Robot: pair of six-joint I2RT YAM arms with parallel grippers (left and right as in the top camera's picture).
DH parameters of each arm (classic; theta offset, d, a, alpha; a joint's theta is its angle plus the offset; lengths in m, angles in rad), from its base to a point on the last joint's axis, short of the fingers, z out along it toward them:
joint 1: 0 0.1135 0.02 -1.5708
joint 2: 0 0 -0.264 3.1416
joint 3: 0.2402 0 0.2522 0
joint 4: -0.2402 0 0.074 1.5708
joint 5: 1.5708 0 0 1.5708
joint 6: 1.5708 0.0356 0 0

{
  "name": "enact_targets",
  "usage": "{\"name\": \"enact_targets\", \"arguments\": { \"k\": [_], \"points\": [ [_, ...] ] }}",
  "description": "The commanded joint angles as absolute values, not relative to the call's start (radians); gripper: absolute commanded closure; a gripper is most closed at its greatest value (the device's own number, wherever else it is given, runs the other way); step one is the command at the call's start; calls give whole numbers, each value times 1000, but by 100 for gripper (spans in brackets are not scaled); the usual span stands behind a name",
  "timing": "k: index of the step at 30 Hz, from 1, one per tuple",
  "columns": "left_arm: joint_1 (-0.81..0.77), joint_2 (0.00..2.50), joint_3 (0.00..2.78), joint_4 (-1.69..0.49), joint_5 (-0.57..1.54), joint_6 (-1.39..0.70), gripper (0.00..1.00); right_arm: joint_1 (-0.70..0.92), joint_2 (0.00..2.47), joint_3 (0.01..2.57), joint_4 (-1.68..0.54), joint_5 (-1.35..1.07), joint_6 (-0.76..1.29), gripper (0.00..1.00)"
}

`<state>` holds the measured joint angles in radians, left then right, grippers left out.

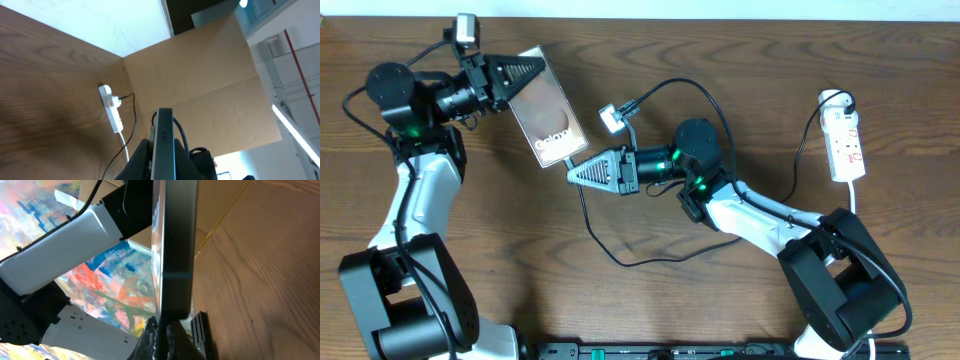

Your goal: Plug charger to phone and switch on socket

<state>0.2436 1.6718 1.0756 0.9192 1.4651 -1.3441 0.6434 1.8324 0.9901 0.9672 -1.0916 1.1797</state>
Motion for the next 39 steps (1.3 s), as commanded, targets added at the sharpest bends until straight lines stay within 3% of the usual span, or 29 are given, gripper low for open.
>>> {"name": "enact_targets", "arguments": {
  "k": [1, 15, 17, 18, 20, 21, 22, 34, 39],
  "points": [
    [195, 1653, 1084, 926, 1552, -1328, 93, 633, 1834, 1000, 977, -996, 1193, 99],
    [191, 1653, 1084, 926, 1552, -1317, 93, 628, 1834, 1000, 977, -989, 1193, 96],
    [191, 1653, 1084, 926, 1552, -1317, 92, 628, 1834, 1000, 977, -994, 1193, 85],
    [191, 1653, 1084, 926, 1552, -1317, 93, 628, 1834, 1000, 977, -997, 1192, 71],
    [193, 1653, 1084, 926, 1552, -1316, 93, 628, 1834, 1000, 977, -1000, 1192, 26],
    [195, 1653, 1084, 926, 1552, -1316, 93, 628, 1834, 1000, 977, -1001, 1191, 9],
    [199, 1653, 1084, 926, 1552, -1314, 92, 628, 1835, 1000, 978, -1004, 1187, 1],
    [329, 1653, 1084, 926, 1571, -1298, 93, 627, 1834, 1000, 966, -1019, 1121, 1],
    [390, 1653, 1084, 921, 1571, -1299, 93, 614, 1834, 1000, 786, -990, 1012, 1]
  ]
}}
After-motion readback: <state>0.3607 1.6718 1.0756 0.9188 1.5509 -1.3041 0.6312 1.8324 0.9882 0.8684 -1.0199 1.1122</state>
